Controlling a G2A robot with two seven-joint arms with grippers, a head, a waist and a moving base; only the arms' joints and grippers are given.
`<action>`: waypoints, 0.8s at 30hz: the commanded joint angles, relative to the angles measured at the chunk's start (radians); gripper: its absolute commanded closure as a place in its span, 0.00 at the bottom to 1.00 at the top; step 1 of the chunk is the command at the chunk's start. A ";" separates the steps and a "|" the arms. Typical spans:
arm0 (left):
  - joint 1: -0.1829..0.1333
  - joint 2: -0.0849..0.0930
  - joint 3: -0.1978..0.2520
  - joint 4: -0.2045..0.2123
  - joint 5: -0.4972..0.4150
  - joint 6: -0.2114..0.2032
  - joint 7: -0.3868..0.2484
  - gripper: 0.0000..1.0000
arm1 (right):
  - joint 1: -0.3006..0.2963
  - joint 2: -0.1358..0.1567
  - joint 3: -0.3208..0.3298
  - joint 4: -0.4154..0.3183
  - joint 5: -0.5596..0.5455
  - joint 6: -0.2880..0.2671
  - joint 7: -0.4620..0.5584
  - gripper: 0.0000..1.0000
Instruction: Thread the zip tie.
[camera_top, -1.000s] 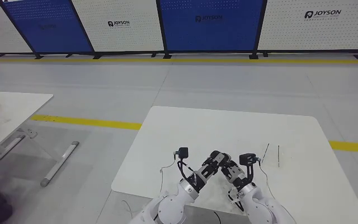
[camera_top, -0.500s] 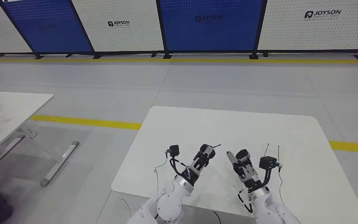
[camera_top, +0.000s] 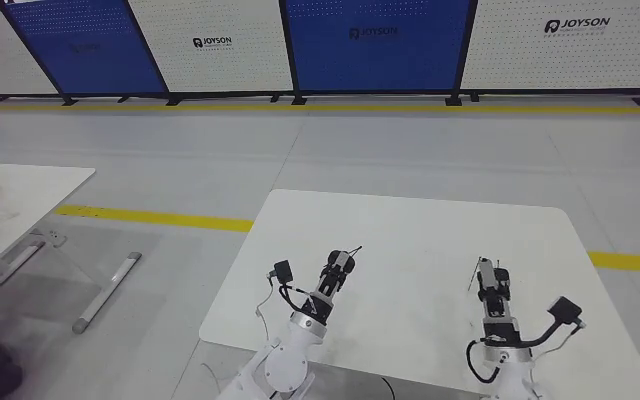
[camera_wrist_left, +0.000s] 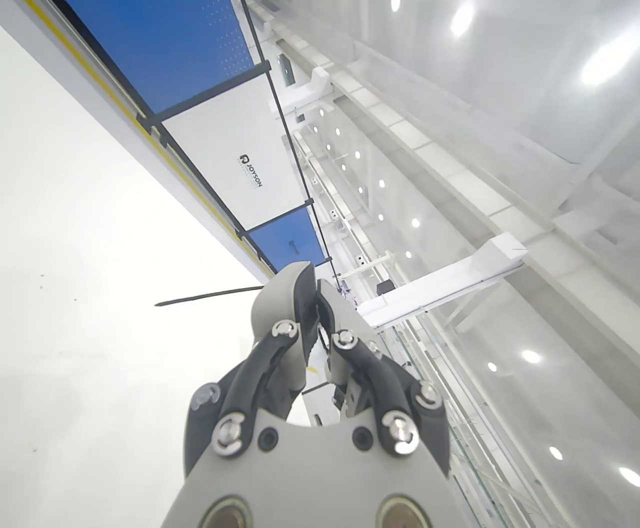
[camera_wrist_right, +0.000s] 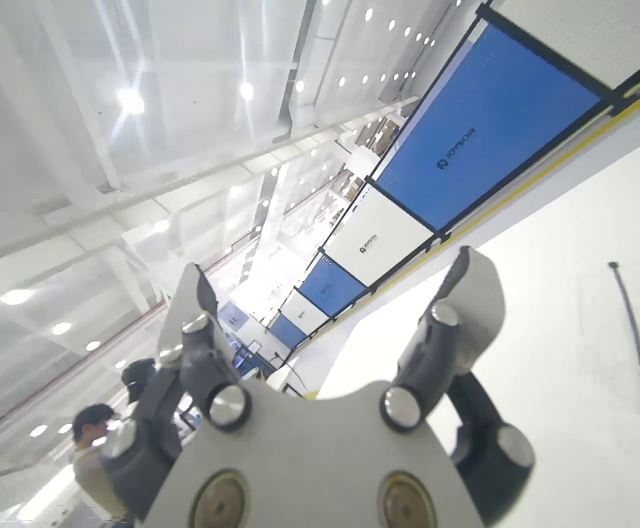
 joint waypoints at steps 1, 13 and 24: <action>0.000 0.000 0.000 0.000 0.001 0.000 -0.001 1.00 | 0.001 0.000 -0.001 0.002 -0.016 0.000 -0.012 0.00; -0.018 -0.005 0.006 0.007 0.012 0.025 0.023 1.00 | 0.009 -0.001 0.016 0.014 0.018 0.052 0.048 0.00; -0.021 -0.010 -0.032 0.010 -0.068 0.038 0.054 1.00 | -0.045 0.016 0.284 -0.037 0.320 0.073 0.159 0.00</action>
